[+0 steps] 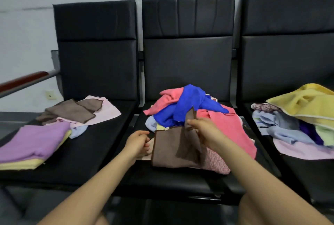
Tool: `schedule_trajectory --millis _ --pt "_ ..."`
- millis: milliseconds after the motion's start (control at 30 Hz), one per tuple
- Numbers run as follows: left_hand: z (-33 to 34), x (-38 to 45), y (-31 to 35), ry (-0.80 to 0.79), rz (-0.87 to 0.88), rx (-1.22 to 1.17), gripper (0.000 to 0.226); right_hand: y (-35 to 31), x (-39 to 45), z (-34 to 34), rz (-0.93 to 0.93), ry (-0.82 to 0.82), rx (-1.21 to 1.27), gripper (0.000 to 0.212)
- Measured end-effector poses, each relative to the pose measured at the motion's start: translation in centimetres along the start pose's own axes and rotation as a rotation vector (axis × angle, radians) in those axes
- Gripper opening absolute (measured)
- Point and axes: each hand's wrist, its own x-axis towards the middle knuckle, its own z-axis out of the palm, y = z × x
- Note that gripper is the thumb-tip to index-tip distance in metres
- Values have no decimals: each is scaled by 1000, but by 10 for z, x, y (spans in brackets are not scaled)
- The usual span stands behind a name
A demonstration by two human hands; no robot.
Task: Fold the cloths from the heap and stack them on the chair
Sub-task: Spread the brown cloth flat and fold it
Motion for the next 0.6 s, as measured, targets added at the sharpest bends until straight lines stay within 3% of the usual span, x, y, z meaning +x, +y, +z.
schedule_trajectory --millis 167,300,467,600 --pt "4 -14 6 -45 0 37 21 18 4 37 44 -176 -136 24" --pt "16 -17 4 -93 -18 115 14 17 6 15 -76 -51 -177 22" --pt "27 -8 -1 -112 114 359 28 21 4 -34 -159 156 -423 12" --pt "37 -7 2 -137 85 349 28 29 2 -50 -4 18 -517 11"
